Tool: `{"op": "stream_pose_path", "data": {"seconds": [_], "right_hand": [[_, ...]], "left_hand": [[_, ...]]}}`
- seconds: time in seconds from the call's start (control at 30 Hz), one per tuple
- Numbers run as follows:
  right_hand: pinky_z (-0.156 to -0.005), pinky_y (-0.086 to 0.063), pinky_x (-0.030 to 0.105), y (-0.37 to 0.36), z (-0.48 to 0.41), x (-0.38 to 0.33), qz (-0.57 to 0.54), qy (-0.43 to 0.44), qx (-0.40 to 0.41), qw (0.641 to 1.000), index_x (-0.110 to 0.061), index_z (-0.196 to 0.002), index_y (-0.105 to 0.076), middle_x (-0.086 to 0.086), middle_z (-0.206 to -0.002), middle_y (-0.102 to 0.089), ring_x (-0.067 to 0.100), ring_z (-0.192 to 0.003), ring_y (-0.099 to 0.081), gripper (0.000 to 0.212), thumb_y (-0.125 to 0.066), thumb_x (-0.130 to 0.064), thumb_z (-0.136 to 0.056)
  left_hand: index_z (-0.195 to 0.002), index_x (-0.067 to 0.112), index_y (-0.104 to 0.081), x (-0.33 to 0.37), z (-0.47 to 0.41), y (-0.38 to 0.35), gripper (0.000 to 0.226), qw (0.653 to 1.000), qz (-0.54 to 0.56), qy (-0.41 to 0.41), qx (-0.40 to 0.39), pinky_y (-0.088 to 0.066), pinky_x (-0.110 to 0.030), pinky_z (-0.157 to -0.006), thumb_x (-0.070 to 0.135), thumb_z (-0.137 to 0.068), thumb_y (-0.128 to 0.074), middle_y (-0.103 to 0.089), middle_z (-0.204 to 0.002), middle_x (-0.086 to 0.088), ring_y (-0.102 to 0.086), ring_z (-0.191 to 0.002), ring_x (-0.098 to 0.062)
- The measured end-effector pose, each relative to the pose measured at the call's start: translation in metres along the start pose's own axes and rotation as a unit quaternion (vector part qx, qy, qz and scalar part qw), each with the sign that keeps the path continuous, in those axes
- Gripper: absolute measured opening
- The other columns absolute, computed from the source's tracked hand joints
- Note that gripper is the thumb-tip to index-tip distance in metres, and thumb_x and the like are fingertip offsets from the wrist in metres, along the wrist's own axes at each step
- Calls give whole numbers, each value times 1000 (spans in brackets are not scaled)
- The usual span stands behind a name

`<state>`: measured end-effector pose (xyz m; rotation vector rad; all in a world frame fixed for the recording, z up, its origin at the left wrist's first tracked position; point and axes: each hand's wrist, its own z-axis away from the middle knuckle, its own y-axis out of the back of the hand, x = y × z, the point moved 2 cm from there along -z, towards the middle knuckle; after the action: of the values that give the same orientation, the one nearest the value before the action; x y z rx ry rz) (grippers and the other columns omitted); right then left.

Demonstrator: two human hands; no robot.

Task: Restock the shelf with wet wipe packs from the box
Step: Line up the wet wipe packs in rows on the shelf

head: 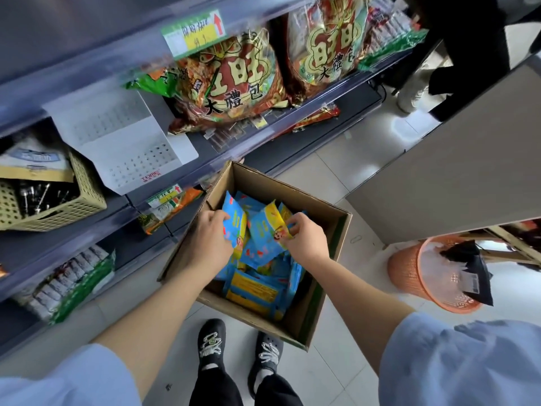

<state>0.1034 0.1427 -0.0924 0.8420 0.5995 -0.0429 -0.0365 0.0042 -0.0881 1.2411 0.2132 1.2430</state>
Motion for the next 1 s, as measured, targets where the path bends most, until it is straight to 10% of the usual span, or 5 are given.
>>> {"op": "stream_pose_path", "data": {"seconds": [0.17, 0.37, 0.6, 0.73, 1.0], "right_hand": [[-84, -54, 36, -7, -7, -2, -22, -42, -59, 997, -19, -143, -36, 7, -126, -57, 24, -109, -58, 59, -60, -14, -89], [-79, -52, 36, -7, -11, -10, 208, 41, -38, 976, -15, -124, -49, 5, -116, -52, 25, -106, -52, 47, -66, -36, -85], [-120, -7, 46, -38, -36, -25, 390, 219, -115, 887, -19, -152, -11, 10, -160, -6, 26, -148, 0, 88, -66, -24, -84], [-108, -31, 43, -41, -48, -30, 422, 222, -128, 869, -21, -152, -6, 12, -143, -35, 32, -132, -37, 101, -73, -43, -78], [-84, -50, 41, -10, -37, -34, 331, 210, -137, 910, -26, -125, -55, 5, -119, -57, 30, -112, -56, 35, -58, -19, -91]], "left_hand": [[-133, 18, -47, 8, -9, -2, 51, 998, 40, 49, -16, -51, -37, -77, 14, -87, -67, -58, -127, -6, -58, -107, -26], [-137, 21, -45, 7, -15, 2, 49, 998, -7, 53, -22, -56, -37, -74, 13, -90, -59, -60, -125, -4, -62, -100, -24], [-138, 17, -42, -2, -12, -5, 43, 997, -70, 13, -22, -49, -36, -79, 14, -96, -51, -58, -125, -8, -57, -110, -27], [-135, 17, -44, -3, -10, -10, 40, 997, -71, -3, -19, -48, -39, -82, 13, -95, -52, -58, -123, -7, -56, -109, -28], [-138, 26, -47, 2, -1, 13, 49, 997, -71, -25, -30, -49, -38, -85, 8, -93, -53, -56, -124, -5, -54, -110, -28]]}}
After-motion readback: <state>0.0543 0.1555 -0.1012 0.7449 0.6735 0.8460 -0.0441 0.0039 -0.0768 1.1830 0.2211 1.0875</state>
